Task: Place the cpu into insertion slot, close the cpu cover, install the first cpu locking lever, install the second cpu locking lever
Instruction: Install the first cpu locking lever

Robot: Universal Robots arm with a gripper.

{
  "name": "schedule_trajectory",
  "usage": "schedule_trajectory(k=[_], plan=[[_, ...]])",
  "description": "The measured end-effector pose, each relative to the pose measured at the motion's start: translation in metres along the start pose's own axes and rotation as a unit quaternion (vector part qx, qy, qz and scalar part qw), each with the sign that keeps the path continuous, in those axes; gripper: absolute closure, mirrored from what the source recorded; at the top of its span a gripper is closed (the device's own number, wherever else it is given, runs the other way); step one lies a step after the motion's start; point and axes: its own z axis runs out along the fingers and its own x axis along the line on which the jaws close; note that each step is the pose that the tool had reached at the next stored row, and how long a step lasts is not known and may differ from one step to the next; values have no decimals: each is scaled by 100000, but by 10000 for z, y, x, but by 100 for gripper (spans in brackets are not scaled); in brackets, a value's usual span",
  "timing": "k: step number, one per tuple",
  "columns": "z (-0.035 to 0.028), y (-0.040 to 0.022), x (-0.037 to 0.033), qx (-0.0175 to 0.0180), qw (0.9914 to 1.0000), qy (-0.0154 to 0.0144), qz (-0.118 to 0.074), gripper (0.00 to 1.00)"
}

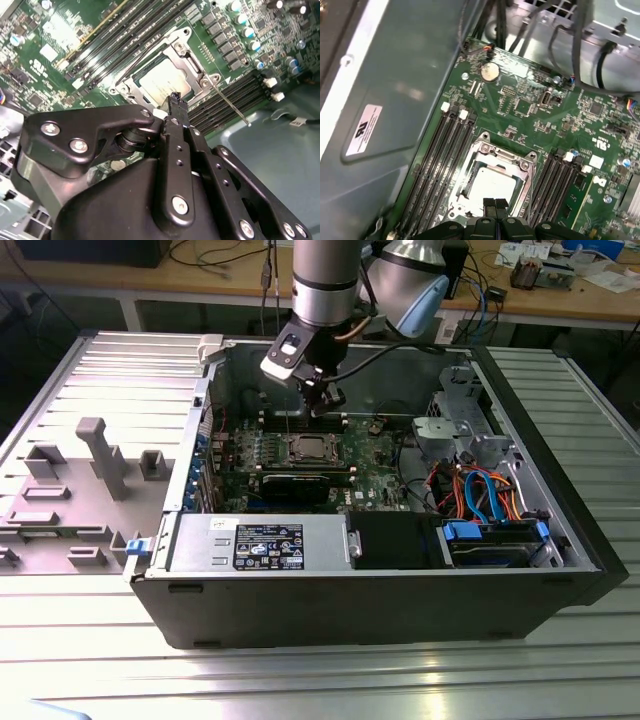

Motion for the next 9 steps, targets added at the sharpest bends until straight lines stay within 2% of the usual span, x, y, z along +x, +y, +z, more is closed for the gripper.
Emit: schedule_trajectory(k=[5,7,9], plan=[[6,0,0,21,99936,-8,-3582,89],[7,0,0,34,99870,-13,-5097,89],[8,0,0,48,99713,-20,-7566,89]])
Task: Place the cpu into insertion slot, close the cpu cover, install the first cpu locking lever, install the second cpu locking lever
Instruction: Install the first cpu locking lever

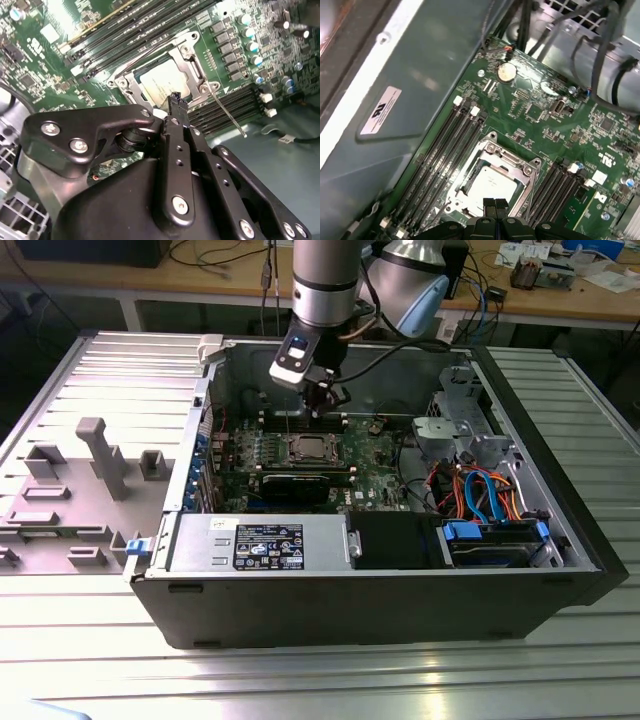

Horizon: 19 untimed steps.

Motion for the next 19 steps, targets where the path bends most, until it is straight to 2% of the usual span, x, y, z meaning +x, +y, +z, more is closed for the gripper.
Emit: schedule_trajectory(k=[2,7,13,16,19], plan=[[0,0,0,13,99973,-5,-2318,89],[1,-12,8,36,99879,-33,-4911,89],[0,-110,71,37,99859,-46,-5315,89],[-29,-133,86,28,99846,-42,-5541,89],[-39,-133,87,18,99740,-37,-7207,89]])
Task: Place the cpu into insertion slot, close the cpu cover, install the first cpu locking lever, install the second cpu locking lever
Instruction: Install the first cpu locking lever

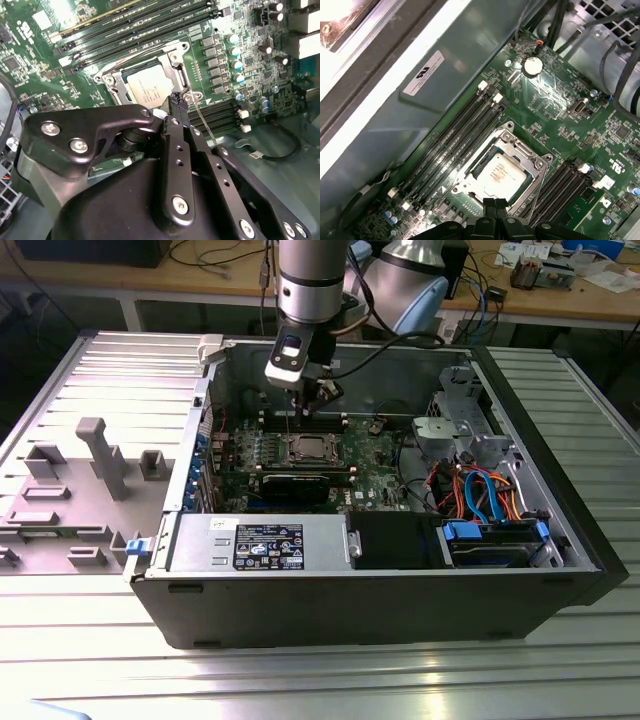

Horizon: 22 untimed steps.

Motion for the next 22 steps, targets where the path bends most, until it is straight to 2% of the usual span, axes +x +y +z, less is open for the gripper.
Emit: schedule_trajectory(k=[3,6,8,10,11,13,15,18,21,22], plan=[[-2,-1,0,50,99929,-18,-3773,89],[-2,-1,0,39,99847,-47,-5537,89],[-2,-2,1,-161,99821,-239,-5980,89],[0,-4,4,-493,99782,-571,-6552,89],[0,-4,4,-500,99738,-582,-7189,89],[1,-5,4,-498,99628,-578,-8589,89],[2,-5,4,-489,99398,-573,-10934,89],[4,-4,4,-603,99143,-668,-13035,89],[3,-12,10,-628,99002,-699,-14060,89],[3,-29,24,-637,98980,-681,-14215,89]])
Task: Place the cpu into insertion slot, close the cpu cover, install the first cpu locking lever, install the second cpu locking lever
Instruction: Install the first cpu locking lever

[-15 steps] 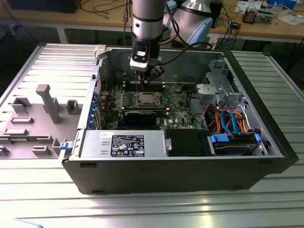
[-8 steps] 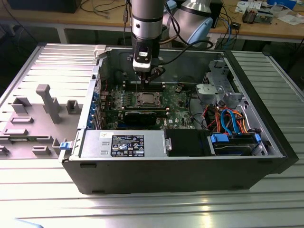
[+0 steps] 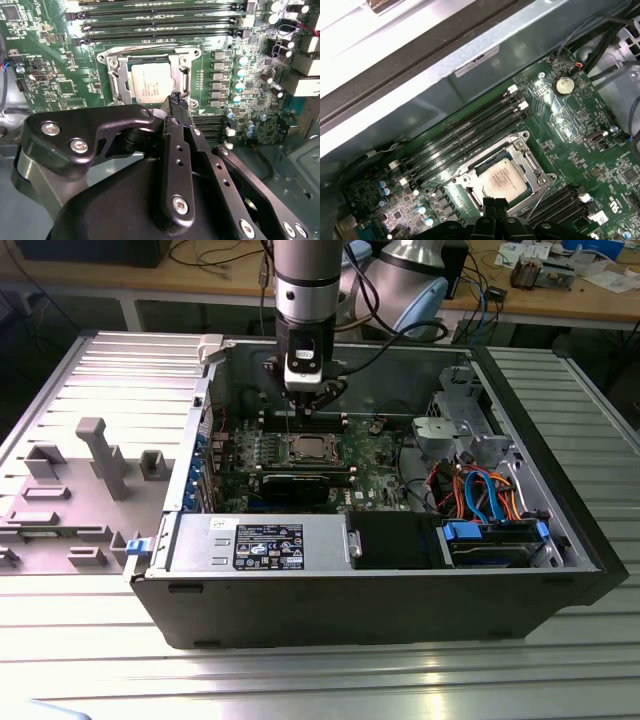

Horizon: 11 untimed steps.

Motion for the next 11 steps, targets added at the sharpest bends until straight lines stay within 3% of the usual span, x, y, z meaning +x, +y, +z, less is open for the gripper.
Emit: schedule_trajectory(k=[4,8,11], plan=[[0,-48,67,-360,99999,133,-19,89],[0,-73,108,-416,99998,150,-421,89],[0,-74,109,-437,99959,188,-2812,89]])
